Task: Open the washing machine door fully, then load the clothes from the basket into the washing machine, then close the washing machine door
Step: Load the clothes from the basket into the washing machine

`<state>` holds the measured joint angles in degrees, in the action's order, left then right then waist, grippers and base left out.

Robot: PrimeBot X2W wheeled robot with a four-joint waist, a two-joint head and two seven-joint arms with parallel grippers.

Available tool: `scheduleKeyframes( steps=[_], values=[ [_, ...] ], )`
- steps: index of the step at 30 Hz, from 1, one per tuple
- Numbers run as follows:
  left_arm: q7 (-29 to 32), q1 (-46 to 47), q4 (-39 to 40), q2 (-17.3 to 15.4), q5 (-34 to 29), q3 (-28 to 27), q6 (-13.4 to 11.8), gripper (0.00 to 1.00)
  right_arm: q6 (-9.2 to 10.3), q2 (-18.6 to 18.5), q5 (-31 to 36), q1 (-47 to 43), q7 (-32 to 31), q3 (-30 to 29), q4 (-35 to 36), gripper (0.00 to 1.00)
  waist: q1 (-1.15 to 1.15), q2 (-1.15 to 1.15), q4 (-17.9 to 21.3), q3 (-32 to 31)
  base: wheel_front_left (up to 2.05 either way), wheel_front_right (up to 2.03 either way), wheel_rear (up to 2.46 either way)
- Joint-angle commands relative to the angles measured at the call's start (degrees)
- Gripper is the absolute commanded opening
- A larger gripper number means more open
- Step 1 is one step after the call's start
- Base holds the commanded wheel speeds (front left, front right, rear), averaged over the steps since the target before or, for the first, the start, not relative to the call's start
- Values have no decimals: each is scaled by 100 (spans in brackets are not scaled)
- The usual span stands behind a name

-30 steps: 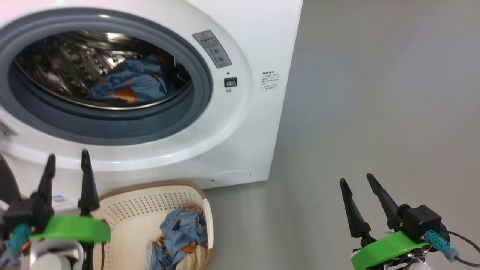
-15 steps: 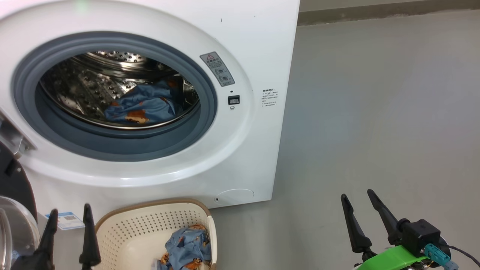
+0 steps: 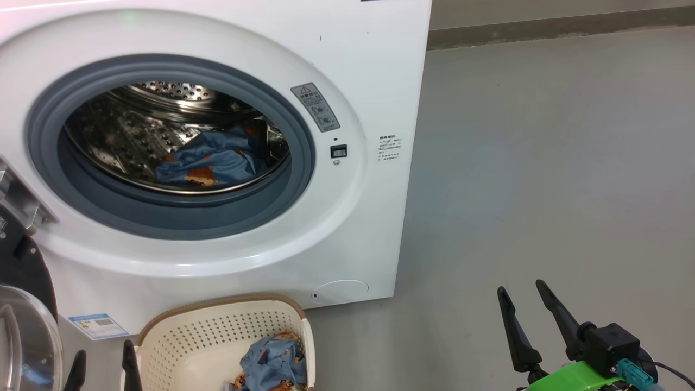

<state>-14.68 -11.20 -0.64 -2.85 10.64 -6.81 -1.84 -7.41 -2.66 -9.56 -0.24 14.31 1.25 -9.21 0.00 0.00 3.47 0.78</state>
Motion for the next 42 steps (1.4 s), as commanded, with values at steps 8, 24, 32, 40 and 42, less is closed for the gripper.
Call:
scheduleKeyframes(
  steps=[8, 24, 32, 40, 42],
  values=[
    [-32, -45, 186, -23, 79, -108, -125, 100, -8, -21, 109, -8, 69, 176, 167, 100, 0, 0, 20, -48, 0, 0, 0],
    [-32, 74, 202, -11, -23, -34, -130, 100, -8, -21, 137, 16, 69, 178, 205, 100, 0, 0, 3, 108, 0, 0, 0],
    [-32, 481, 142, -8, 9, 10, -96, 100, -8, -21, 76, 177, 69, 148, 304, 100, 0, 0, -8, 673, 0, 0, 0],
    [-32, 1035, -183, -8, 3, -31, 34, 100, -8, -21, 42, 452, 69, 90, 514, 100, 0, 0, 102, 1650, 0, 0, 0],
    [-32, 1232, -326, -24, 20, -57, 87, 100, -8, -21, 21, 530, 69, 104, 536, 100, 0, 0, 154, 1894, 0, 0, 0]
  ],
)
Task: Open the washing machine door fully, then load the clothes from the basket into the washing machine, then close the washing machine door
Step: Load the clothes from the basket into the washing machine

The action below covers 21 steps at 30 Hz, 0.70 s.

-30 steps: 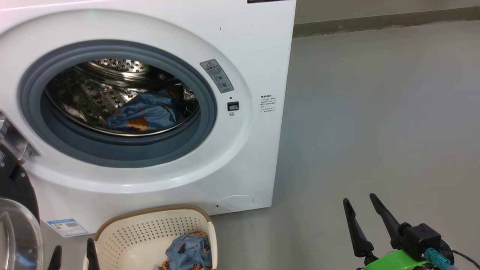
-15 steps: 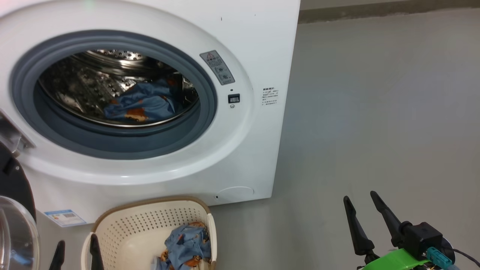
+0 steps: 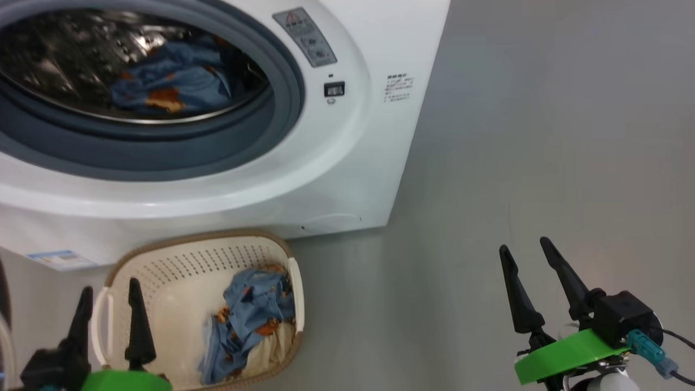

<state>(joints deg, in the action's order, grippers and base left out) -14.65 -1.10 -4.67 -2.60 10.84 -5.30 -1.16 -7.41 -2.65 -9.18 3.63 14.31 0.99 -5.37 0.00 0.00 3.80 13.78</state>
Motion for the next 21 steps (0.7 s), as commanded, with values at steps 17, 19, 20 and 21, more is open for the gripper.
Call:
scheduleKeyframes(
  steps=[17, 19, 20, 21],
  values=[
    [225, 2396, -3008, -656, 247, 159, 725, 100, -8, -22, -182, 830, 69, 277, 276, 100, 0, 0, 630, 2170, 0, 0, 0],
    [269, 2635, -3357, -722, 305, 218, 769, 100, -8, -22, -206, 888, 69, 297, 284, 100, 0, 0, 665, 2318, 0, 0, 0],
    [319, 2738, -3534, -762, 317, 278, 790, 100, -8, -22, -214, 921, 69, 313, 290, 100, 0, 0, 685, 2389, 0, 0, 0],
    [360, 2834, -3695, -783, 354, 328, 809, 100, -8, -22, -232, 952, 69, 324, 296, 100, 0, 0, 704, 2457, 0, 0, 0]
  ],
)
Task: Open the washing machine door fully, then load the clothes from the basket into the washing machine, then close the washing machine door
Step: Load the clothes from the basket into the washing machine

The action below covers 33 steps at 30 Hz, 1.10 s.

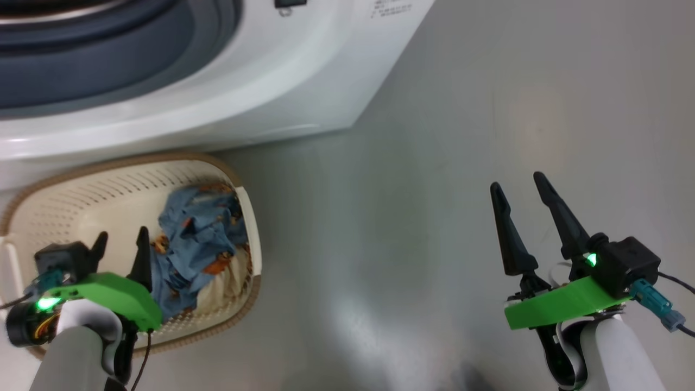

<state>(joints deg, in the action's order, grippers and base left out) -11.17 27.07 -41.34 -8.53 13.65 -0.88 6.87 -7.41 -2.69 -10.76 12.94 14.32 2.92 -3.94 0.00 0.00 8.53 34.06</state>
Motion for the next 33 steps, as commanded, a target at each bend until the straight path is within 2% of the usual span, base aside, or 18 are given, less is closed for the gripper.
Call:
scheduleKeyframes(
  steps=[1, 5, 10, 18, 26, 33],
  values=[
    [11, 18, -29, -190, 72, -114, 6, 100, -8, -19, -74, 21, 68, 132, 153, 100, 0, 0, 232, 429, 0, 0, 0],
    [313, 318, -757, -282, 279, 233, 54, 100, -8, -19, -141, 140, 68, 174, 166, 100, 0, 0, 302, 716, 0, 0, 0],
    [571, 417, -1074, -409, 857, 882, 59, 100, -8, -19, -204, 242, 68, 198, 177, 100, 0, 0, 373, 890, 0, 0, 0],
    [619, 561, -1115, -731, 1674, 1615, 60, 100, -8, -19, -258, 294, 68, 224, 179, 100, 0, 0, 411, 1061, 0, 0, 0],
    [605, 859, -1189, -959, 2321, 2086, 61, 100, -8, -19, -291, 312, 68, 275, 162, 100, 0, 0, 475, 1224, 0, 0, 0],
    [891, 1055, -1257, -1100, 2766, 2477, 61, 100, -8, -19, -299, 309, 68, 295, 171, 100, 0, 0, 532, 1361, 0, 0, 0]
  ],
)
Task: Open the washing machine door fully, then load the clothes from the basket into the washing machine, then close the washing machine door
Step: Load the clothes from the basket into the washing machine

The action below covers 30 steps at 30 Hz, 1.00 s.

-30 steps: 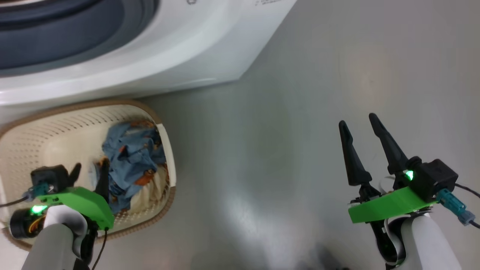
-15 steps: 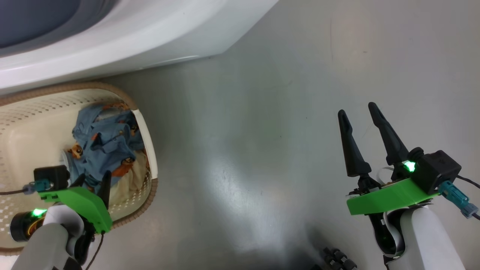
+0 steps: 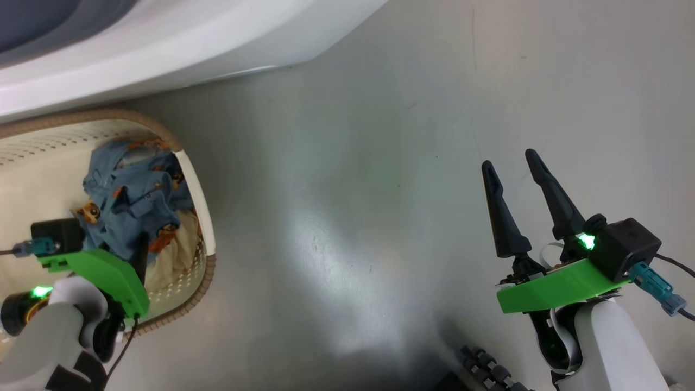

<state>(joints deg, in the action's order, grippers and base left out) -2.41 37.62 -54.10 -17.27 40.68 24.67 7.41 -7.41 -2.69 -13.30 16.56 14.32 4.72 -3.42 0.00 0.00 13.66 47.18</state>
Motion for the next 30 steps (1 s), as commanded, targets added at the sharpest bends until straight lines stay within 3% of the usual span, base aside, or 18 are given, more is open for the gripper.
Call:
scheduleKeyframes(
  steps=[1, 20, 23, 24, 30],
  values=[
    [17, 36, 9, -247, 114, -43, 7, 100, -8, -19, -37, -52, 68, 110, 122, 100, 0, 0, 24, 76, 0, 0, 0],
    [25, 647, -512, -250, 725, 450, 7, 100, -8, -19, 28, -43, 68, 47, 208, 100, 0, 0, 61, 311, 0, 0, 0],
    [97, 729, -625, -216, 809, 491, 7, 33, -8, -19, 28, -38, 68, 48, 230, 100, 0, 0, 73, 334, 0, 0, 0],
    [108, 752, -652, -211, 835, 506, 7, 0, -8, -19, 30, -38, 68, 47, 234, 100, 0, 0, 76, 338, 0, 0, 0],
    [73, 823, -621, -189, 1022, 619, 8, 0, -8, -19, 46, -38, 68, 4, 248, 100, 0, 0, 66, 314, 0, 0, 0]
  ],
)
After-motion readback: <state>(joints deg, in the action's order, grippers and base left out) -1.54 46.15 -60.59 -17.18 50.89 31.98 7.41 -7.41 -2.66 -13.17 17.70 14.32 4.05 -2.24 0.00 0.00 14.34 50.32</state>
